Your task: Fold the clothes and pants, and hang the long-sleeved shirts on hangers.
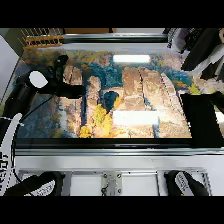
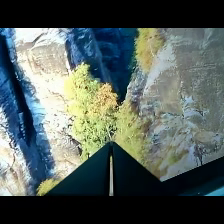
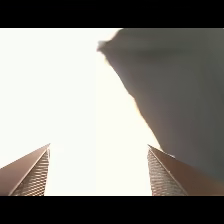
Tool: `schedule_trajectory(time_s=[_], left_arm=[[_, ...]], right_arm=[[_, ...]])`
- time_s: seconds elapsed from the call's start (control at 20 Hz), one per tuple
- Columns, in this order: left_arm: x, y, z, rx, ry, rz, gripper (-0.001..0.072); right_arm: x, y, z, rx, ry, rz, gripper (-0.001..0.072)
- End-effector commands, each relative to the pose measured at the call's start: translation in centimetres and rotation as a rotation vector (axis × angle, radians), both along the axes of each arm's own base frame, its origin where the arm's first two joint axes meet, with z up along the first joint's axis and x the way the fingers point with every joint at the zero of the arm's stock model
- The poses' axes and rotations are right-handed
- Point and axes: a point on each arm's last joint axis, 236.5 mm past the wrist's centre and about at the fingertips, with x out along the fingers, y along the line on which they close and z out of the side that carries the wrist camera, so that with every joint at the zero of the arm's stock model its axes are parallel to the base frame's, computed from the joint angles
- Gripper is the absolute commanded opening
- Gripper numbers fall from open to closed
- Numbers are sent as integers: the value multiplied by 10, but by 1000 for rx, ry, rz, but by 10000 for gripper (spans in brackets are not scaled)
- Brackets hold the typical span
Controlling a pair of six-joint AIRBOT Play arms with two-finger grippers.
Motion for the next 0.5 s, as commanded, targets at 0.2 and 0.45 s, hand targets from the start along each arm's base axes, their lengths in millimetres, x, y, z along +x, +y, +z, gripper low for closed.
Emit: schedule_trajectory(time_s=[0.2, 0.45], left_arm=[[0, 0, 0, 2, -1, 0, 8], [0, 0, 0, 1, -2, 0, 7]], right_arm=[[6, 214, 14, 33, -73, 633, 223], [-4, 238, 5, 52, -32, 709, 12]])
